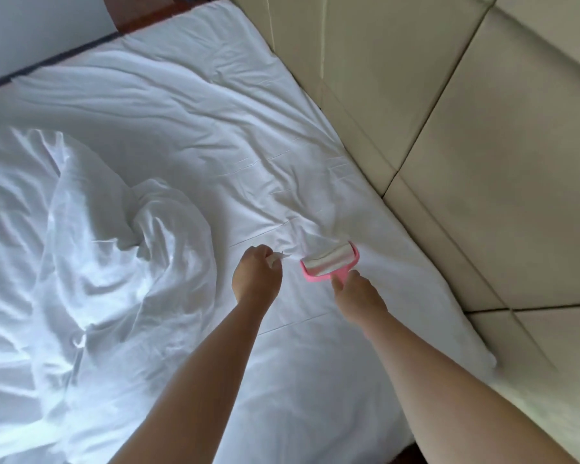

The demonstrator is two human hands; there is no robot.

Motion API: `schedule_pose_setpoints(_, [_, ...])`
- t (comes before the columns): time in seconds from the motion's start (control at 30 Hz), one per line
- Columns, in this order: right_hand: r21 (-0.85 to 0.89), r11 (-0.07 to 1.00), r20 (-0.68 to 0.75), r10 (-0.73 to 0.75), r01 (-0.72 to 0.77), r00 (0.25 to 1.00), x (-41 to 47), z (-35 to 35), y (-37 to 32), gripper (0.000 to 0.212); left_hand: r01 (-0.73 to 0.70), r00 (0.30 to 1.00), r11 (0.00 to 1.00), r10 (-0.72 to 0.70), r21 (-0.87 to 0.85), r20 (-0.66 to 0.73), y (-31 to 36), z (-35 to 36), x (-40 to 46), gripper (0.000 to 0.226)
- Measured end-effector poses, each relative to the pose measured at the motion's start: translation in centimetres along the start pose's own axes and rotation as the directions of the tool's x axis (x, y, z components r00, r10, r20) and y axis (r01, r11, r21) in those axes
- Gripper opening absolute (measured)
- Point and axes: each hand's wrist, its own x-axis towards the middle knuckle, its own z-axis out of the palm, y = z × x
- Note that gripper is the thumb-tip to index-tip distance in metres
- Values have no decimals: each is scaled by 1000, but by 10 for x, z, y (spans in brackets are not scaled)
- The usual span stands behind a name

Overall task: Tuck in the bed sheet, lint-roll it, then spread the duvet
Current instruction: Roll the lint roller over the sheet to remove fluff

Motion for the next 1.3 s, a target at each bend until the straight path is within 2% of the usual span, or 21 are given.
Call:
schedule_pose_setpoints(0.2, [-106,994,134,38,-24,990,-48,49,19,47,-90,995,990,85,110,48,-15,-2,-25,19])
schedule_pose_setpoints(0.57, [-85,996,87,13,-6,996,31,54,-41,46,64,997,996,-66,66,34,-49,15,23,19])
schedule_pose_setpoints(0.93, [-70,993,85,-84,90,993,122,45,-112,50,170,985,985,-171,39,5,-56,19,87,22])
schedule_pose_setpoints(1.13, [-80,994,97,-73,81,993,115,44,-104,50,207,978,977,-208,54,0,-64,21,75,20])
schedule_pose_setpoints(1.3, [-130,990,91,-43,55,995,72,45,-74,48,152,988,988,-152,40,14,-63,11,46,19])
